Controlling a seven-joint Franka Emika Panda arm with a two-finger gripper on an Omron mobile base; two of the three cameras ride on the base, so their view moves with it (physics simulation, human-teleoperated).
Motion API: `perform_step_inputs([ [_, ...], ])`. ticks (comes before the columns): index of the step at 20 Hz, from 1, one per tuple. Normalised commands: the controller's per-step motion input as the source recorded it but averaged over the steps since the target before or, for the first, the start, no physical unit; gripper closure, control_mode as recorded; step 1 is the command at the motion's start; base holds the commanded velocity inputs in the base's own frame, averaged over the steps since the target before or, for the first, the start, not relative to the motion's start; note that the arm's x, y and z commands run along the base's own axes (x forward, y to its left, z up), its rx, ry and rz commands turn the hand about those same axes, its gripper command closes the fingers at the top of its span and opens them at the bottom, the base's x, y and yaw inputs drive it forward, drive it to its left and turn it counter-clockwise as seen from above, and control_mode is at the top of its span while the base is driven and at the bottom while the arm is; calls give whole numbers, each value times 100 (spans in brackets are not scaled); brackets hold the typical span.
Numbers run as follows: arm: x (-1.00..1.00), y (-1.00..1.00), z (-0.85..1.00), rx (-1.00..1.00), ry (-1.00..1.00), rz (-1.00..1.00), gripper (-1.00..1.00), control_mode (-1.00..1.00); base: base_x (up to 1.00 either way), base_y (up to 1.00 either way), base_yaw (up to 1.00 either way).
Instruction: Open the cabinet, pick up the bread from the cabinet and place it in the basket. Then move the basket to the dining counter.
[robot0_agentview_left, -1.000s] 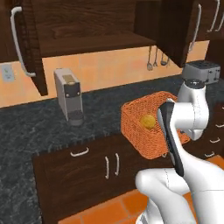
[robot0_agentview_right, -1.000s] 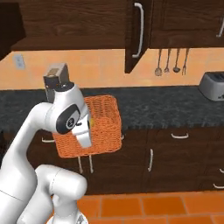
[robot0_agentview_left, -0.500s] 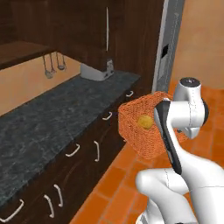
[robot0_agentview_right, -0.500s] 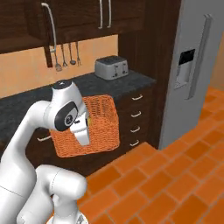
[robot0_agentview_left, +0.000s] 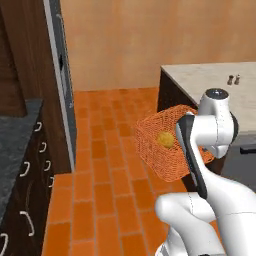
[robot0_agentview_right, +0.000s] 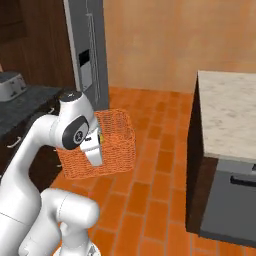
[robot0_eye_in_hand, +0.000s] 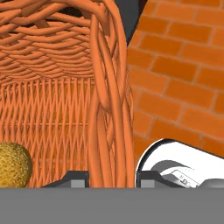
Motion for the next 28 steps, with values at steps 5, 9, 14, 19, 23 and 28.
perform_step_inputs([
  [5, 0, 0, 0, 0, 0, 0, 100, 100, 0, 9, -100],
  [9, 0, 0, 0, 0, 0, 0, 100, 100, 50, 57, -81],
  [14, 0, 0, 0, 0, 0, 0, 100, 100, 100, 100, -24],
  [19, 0, 0, 0, 0, 0, 0, 100, 100, 100, 100, -8],
  [23, 0, 0, 0, 0, 0, 0, 100, 100, 100, 100, -10],
  [28, 0, 0, 0, 0, 0, 0, 100, 100, 100, 100, -11],
])
